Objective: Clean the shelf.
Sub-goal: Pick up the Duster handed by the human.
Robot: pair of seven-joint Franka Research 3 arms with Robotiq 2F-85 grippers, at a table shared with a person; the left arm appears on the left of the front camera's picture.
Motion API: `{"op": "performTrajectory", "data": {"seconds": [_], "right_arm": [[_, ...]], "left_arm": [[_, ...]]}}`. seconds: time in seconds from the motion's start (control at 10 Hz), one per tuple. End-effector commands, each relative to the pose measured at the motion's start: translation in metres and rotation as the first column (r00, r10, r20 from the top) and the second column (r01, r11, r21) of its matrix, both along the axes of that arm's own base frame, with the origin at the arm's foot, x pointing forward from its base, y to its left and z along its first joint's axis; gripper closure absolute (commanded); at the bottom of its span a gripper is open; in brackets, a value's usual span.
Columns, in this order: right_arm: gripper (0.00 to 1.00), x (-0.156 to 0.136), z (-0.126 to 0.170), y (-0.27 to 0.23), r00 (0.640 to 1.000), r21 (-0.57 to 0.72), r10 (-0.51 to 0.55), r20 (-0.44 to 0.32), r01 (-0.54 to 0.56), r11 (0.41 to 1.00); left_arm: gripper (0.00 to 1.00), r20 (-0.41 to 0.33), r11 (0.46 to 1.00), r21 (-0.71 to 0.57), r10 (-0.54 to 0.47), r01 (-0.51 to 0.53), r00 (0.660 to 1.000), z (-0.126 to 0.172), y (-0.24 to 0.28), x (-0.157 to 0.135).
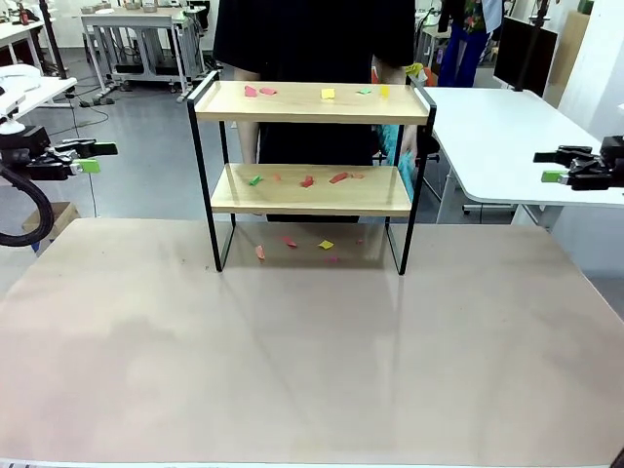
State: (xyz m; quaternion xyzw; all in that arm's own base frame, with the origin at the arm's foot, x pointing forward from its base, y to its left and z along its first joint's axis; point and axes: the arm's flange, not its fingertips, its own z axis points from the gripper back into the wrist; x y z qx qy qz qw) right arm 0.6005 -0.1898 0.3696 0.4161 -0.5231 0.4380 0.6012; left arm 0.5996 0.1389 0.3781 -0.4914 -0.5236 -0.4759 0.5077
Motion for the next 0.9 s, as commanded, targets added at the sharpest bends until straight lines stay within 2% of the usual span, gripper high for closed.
{"op": "performTrajectory", "data": {"seconds": [0.0, 0.8], "right_arm": [[0.0, 0.0003, 0.0025, 0.0003, 1.0, -0.001, -0.002, 0.005, 0.002, 1.0], [0.0, 0.0003, 0.0025, 0.0003, 1.0, -0.001, -0.002, 0.005, 0.002, 1.0]], "left_arm": [[0.0, 0.014, 1.0, 0.011, 0.002, -0.002, 1.0, 0.0008, 0.0005, -0.0008], [0.0, 0.014, 1.0, 0.011, 0.002, -0.002, 1.0, 0.0008, 0.0005, -0.0008]]}}
